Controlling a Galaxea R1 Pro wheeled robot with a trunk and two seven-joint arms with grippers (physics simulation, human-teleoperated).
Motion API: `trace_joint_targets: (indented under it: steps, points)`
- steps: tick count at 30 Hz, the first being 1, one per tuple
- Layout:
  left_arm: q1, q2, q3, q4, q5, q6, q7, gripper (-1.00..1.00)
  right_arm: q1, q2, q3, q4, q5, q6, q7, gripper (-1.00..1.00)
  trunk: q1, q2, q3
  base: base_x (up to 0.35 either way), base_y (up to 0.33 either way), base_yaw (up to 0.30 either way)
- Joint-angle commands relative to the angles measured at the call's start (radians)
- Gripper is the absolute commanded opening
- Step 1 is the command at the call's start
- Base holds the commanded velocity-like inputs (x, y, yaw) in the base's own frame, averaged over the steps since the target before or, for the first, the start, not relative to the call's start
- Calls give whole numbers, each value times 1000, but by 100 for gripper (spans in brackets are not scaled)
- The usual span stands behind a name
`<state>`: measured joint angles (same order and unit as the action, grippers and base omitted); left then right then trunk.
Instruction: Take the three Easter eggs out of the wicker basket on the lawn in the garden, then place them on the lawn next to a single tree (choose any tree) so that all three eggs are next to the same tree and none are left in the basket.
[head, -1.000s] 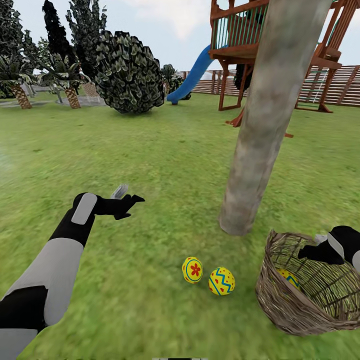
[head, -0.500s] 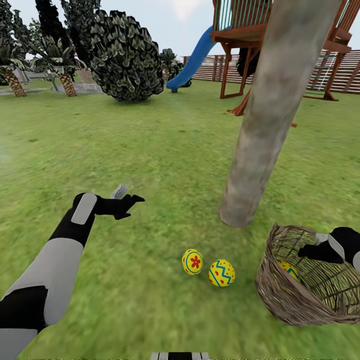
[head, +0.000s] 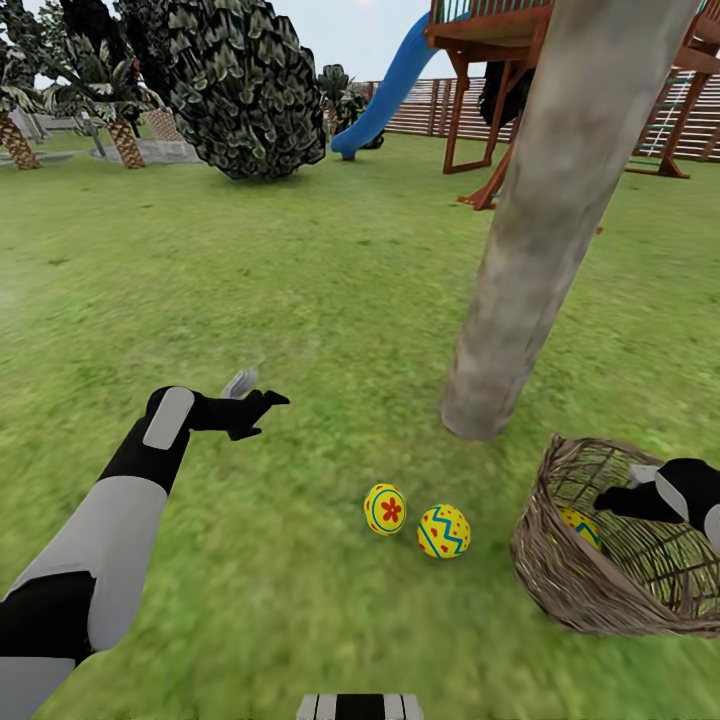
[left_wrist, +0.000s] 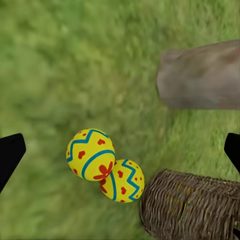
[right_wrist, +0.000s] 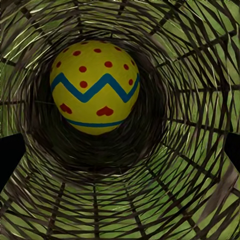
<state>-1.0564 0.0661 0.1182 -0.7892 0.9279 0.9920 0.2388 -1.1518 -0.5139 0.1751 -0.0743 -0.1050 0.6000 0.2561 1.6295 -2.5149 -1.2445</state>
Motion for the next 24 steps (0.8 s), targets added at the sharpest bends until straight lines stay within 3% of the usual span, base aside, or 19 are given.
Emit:
trace_joint_targets:
  steps: [1, 14, 19, 24]
  points:
    - [0, 0, 1, -1, 11, 4, 10, 100, 0, 0, 9, -1, -10, 1, 2, 100, 0, 0, -1, 0, 0, 0]
    - [0, 0, 2, 5, 13, 4, 11, 100, 0, 10, 8, 3, -10, -65, 5, 100, 0, 0, -1, 0, 0, 0]
    - [0, 0, 2, 4, 12, 3, 10, 100, 0, 11, 8, 2, -9, -71, 91, 100, 0, 0, -1, 0, 0, 0]
    - [0, 0, 1, 4, 12, 4, 9, 100, 0, 11, 8, 2, -7, -77, 125, 100, 0, 0, -1, 0, 0, 0]
